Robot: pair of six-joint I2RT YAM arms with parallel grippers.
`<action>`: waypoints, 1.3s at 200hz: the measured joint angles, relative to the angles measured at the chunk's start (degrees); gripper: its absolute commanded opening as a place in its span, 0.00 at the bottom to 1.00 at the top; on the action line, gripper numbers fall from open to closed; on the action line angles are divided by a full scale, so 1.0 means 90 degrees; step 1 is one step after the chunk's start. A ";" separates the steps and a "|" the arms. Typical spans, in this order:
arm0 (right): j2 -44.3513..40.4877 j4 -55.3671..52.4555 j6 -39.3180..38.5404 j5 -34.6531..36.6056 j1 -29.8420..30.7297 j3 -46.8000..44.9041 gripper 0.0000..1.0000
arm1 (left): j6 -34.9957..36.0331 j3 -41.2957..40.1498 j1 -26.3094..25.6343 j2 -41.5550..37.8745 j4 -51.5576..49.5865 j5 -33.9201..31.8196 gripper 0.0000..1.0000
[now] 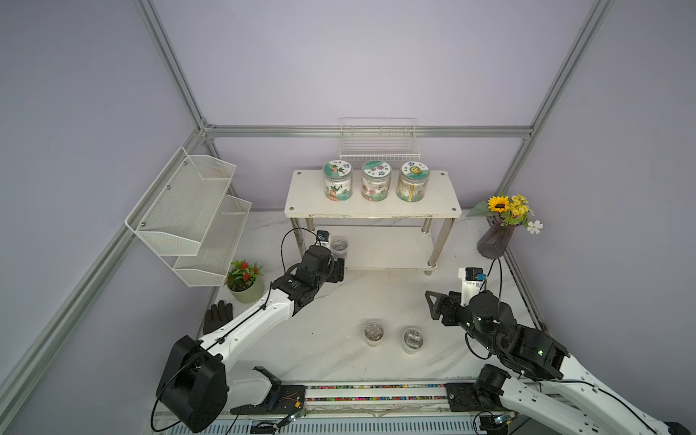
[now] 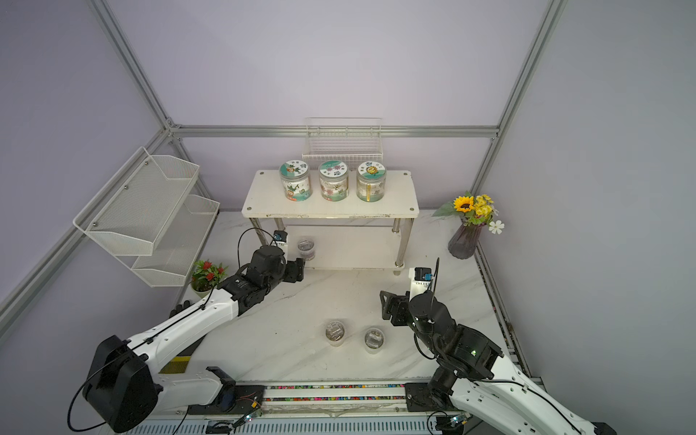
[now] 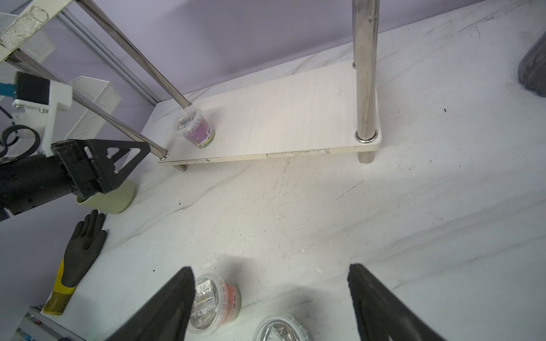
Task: Place the seed container on the shelf
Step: Pick up the seed jar at the center of the board.
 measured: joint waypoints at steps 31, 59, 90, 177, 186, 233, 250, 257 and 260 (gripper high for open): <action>0.0000 -0.0114 0.0119 0.0022 0.0000 0.0000 0.84 | -0.0301 -0.0265 -0.0022 -0.0714 -0.0826 0.0532 0.77; 0.0000 -0.0248 0.0238 0.0046 0.0000 0.0000 0.84 | -0.0471 -0.0316 -0.0199 -0.1268 -0.1576 0.0828 0.77; 0.0010 -0.0299 0.0289 0.0044 0.0000 0.0000 0.84 | -0.0607 -0.0447 -0.0663 -0.1936 -0.2285 0.0889 0.76; 0.1231 -0.1137 0.0741 -0.0563 0.0000 0.0338 0.85 | -0.1122 -0.0602 -0.1455 -0.2518 -0.3463 0.0612 0.77; 0.1192 -0.1195 0.0818 -0.0670 0.0000 0.0338 0.85 | -0.1146 -0.0602 -0.1513 -0.2531 -0.3541 0.0566 0.77; 0.1324 -0.1394 0.1287 -0.1367 0.0002 0.0282 0.87 | -0.1260 -0.0602 -0.1661 -0.2336 -0.3689 0.0459 0.78; 0.1443 -0.1418 0.1433 -0.1569 0.0032 0.0211 0.88 | -0.1285 -0.0602 -0.1661 -0.2290 -0.3691 0.0423 0.79; 0.1486 -0.1435 0.1484 -0.1634 0.0046 0.0197 0.88 | -0.1287 -0.0602 -0.1661 -0.2290 -0.3694 0.0401 0.79; 0.1508 -0.1438 0.1489 -0.1659 0.0053 0.0194 0.88 | -0.1287 -0.0602 -0.1661 -0.2290 -0.3694 0.0393 0.79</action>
